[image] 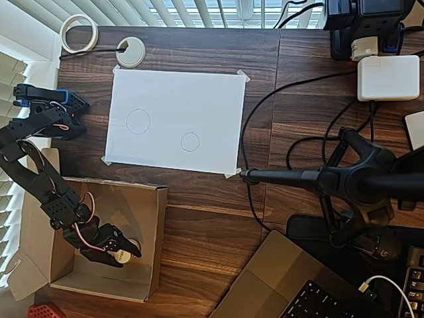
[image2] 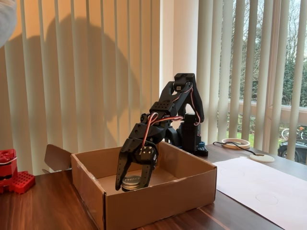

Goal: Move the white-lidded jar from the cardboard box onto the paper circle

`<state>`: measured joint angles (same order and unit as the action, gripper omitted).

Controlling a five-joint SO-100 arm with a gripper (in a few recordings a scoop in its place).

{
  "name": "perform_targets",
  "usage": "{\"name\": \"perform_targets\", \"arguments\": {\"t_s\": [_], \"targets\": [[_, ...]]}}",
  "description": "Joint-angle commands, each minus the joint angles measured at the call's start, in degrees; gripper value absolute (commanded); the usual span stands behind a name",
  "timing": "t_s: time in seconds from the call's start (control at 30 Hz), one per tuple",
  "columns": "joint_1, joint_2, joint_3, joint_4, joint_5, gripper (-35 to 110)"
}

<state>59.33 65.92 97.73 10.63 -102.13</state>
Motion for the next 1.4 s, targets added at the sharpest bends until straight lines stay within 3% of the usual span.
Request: {"name": "perform_targets", "arguments": {"t_s": [0.0,0.23,0.7,1.03,1.37], "targets": [[1.1,8.9,0.0,-1.1,-0.6,13],[-0.2,17.1,3.3,-2.7,0.1,5],[-8.0,34.2,4.8,-3.9,5.9,6],[-26.6,48.4,9.2,-4.0,12.5,6],[-46.4,63.8,31.6,-4.3,10.9,5]]}}
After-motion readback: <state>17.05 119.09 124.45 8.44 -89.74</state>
